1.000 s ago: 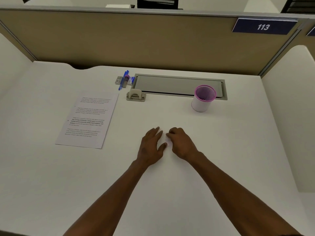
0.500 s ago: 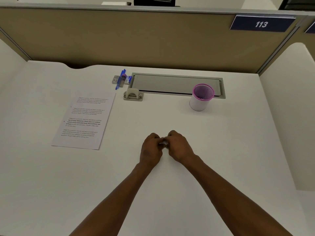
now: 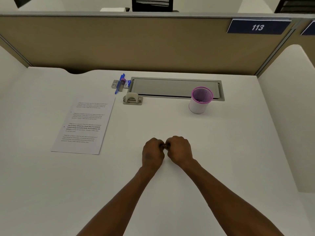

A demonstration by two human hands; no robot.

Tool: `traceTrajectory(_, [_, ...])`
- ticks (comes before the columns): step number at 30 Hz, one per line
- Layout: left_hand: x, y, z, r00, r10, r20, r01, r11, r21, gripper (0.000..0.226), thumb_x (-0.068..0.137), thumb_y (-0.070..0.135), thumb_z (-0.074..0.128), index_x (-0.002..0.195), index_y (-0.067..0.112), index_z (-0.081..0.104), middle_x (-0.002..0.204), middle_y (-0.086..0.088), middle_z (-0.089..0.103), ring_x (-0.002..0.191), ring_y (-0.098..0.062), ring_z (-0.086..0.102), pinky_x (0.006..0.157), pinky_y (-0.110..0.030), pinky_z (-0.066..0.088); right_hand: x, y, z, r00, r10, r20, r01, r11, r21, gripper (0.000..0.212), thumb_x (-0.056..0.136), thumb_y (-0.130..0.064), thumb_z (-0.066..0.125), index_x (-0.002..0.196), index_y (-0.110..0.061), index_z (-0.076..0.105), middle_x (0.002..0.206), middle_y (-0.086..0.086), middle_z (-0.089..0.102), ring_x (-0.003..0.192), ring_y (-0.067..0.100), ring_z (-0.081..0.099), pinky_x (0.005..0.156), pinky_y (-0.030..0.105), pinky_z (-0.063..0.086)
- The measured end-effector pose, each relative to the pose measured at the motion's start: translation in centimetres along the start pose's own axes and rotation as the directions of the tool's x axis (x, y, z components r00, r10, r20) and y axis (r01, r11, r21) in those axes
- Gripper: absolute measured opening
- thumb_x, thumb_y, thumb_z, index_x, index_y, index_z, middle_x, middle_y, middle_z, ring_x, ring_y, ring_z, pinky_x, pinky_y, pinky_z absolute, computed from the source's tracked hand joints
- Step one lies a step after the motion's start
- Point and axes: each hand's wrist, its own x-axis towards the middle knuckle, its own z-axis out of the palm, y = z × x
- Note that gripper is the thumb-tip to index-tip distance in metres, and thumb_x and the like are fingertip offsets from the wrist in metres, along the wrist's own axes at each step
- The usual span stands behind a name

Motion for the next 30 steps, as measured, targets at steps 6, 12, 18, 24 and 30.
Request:
traceTrajectory(6, [1.1, 0.4, -0.3, 0.999, -0.004, 0.051, 0.008, 0.997, -0.082, 0.018, 0.082, 0.001, 0.061, 0.076, 0.011, 0.075, 0.074, 0.0, 0.073, 0.072, -0.014, 0.063, 0.066, -0.027, 0.049, 0.5, 1.1, -1.6, 0.996, 0.072, 0.057, -0.082, 0.973, 0.214, 0.007, 0.082, -0.018, 0.07, 0.084, -0.018, 0.076, 0.082, -0.002, 0.074, 0.076, 0.015, 0.067, 0.071, 0.029, 0.055])
traceTrajectory(12, [5.3, 6.6, -2.0, 0.997, 0.071, -0.004, -0.07, 0.983, -0.17, 0.01, 0.087, 0.005, 0.065, 0.081, 0.009, 0.072, 0.076, -0.002, 0.072, 0.069, -0.014, 0.065, 0.062, -0.021, 0.049, 2.9, 3.2, -8.4, 0.992, 0.126, -0.026, -0.099, 0.88, 0.465, 0.003, 0.082, -0.016, 0.076, 0.079, -0.015, 0.076, 0.07, -0.004, 0.072, 0.063, 0.011, 0.068, 0.061, 0.023, 0.057])
traceTrajectory(18, [11.8, 15.2, -3.6, 0.993, 0.108, -0.043, -0.116, 0.918, -0.378, 0.007, 0.088, 0.01, 0.069, 0.086, 0.011, 0.075, 0.077, -0.002, 0.075, 0.066, -0.011, 0.071, 0.057, -0.011, 0.051, 6.7, 5.6, -17.4, 0.969, 0.215, -0.123, -0.077, 0.732, 0.677, 0.01, 0.083, -0.014, 0.076, 0.089, -0.007, 0.076, 0.077, 0.009, 0.074, 0.069, 0.018, 0.071, 0.059, 0.024, 0.057])
traceTrajectory(24, [16.7, 19.1, -1.9, 0.996, 0.086, -0.022, -0.087, 0.906, -0.414, 0.004, 0.081, 0.011, 0.075, 0.082, 0.014, 0.078, 0.078, 0.0, 0.074, 0.075, -0.016, 0.07, 0.07, -0.026, 0.057, 10.6, 8.5, -20.1, 0.917, 0.34, -0.209, -0.138, 0.762, 0.633, 0.004, 0.078, -0.014, 0.079, 0.08, -0.012, 0.078, 0.08, 0.005, 0.073, 0.079, 0.021, 0.068, 0.067, 0.032, 0.057])
traceTrajectory(30, [18.5, 18.2, 0.2, 0.968, 0.233, 0.088, -0.229, 0.972, -0.054, 0.023, 0.087, 0.017, 0.063, 0.104, 0.018, 0.078, 0.098, -0.005, 0.077, 0.089, -0.023, 0.069, 0.076, -0.031, 0.055, 12.4, 9.7, -18.4, 0.946, 0.203, -0.253, -0.158, 0.97, 0.185, 0.017, 0.082, -0.02, 0.071, 0.097, -0.018, 0.079, 0.093, 0.003, 0.076, 0.086, 0.023, 0.069, 0.077, 0.031, 0.056])
